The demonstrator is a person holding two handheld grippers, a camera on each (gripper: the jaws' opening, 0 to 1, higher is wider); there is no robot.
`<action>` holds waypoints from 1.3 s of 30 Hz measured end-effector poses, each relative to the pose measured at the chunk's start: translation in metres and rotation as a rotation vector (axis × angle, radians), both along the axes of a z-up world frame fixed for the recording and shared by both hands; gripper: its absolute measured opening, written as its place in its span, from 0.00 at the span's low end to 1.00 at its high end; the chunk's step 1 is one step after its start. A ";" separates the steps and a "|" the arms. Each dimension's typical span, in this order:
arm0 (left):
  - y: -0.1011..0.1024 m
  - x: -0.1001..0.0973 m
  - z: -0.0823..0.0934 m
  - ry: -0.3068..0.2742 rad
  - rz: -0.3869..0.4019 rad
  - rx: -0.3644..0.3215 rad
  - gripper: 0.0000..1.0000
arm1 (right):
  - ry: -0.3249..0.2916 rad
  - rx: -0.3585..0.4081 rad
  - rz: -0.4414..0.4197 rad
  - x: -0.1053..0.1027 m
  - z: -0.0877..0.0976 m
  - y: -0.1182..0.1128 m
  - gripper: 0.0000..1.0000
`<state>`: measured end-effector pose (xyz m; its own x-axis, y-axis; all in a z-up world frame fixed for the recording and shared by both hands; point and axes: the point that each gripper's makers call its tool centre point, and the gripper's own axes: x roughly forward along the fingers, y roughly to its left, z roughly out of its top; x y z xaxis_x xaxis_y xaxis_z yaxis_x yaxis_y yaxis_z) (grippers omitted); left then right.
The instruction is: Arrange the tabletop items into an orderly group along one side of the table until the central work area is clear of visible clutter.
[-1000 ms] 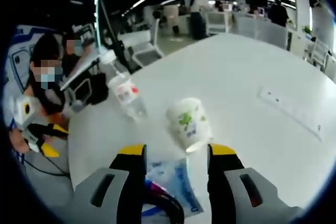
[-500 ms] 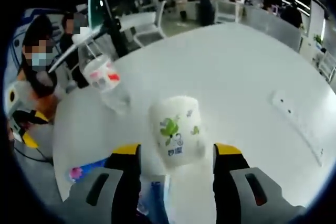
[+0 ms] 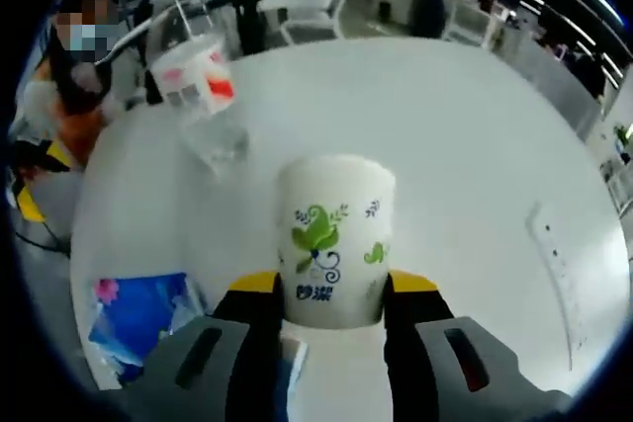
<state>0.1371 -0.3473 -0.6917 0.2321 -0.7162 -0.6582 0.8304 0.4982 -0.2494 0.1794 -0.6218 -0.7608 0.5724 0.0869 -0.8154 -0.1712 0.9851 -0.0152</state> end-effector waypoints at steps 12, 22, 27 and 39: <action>-0.006 -0.008 0.004 -0.001 -0.004 -0.025 0.43 | -0.077 0.010 -0.043 -0.026 0.034 0.008 0.38; -0.011 -0.018 0.010 0.008 -0.019 -0.051 0.43 | -0.108 -0.016 -0.079 -0.056 0.042 0.006 0.38; -0.014 -0.020 0.018 -0.006 -0.034 -0.066 0.42 | -0.128 -0.022 -0.104 -0.070 0.048 0.006 0.38; -0.021 -0.030 0.029 -0.025 -0.078 -0.086 0.42 | -0.158 -0.030 -0.113 -0.095 0.057 0.017 0.38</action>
<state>0.1075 -0.3683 -0.6626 0.1887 -0.7866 -0.5879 0.8725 0.4091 -0.2671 0.0842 -0.6049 -0.7033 0.6981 -0.0085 -0.7160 -0.0527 0.9966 -0.0633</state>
